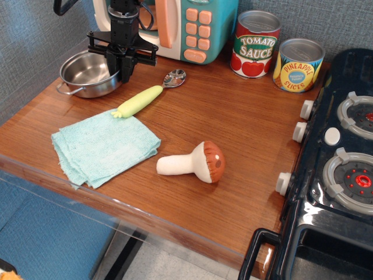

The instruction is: Put the silver pot directly in front of the microwave.

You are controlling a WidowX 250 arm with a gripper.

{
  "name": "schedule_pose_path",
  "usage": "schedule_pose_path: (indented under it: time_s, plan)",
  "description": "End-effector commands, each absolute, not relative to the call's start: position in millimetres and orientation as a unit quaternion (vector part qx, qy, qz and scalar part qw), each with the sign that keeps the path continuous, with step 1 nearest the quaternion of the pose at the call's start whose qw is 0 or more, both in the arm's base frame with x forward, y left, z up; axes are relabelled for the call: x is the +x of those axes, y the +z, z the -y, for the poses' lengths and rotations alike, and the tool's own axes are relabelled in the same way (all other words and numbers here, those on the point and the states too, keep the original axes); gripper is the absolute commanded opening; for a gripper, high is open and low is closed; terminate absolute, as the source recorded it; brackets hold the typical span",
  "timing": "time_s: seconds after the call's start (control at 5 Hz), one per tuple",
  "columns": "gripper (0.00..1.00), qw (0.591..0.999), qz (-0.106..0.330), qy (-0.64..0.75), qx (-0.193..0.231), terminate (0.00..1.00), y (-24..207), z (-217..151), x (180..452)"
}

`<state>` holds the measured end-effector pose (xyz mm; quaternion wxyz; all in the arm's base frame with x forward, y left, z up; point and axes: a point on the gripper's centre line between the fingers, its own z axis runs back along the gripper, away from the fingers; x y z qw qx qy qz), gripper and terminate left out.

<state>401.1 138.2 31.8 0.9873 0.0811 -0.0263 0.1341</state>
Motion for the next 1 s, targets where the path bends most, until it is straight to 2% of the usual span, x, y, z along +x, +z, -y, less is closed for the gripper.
schedule_pose_path:
  time_s: [0.0,0.2,0.6,0.8]
  plan:
    - [1.00,0.989,0.098,0.090,0.060,0.00,91,-131,391]
    - [1.00,0.991,0.111,0.070,0.042,0.00,101,-125,385]
    - [1.00,0.990,0.114,0.063,0.050,0.00,103,-120,384]
    - [1.00,0.990,0.114,0.063,0.050,1.00,103,-120,384]
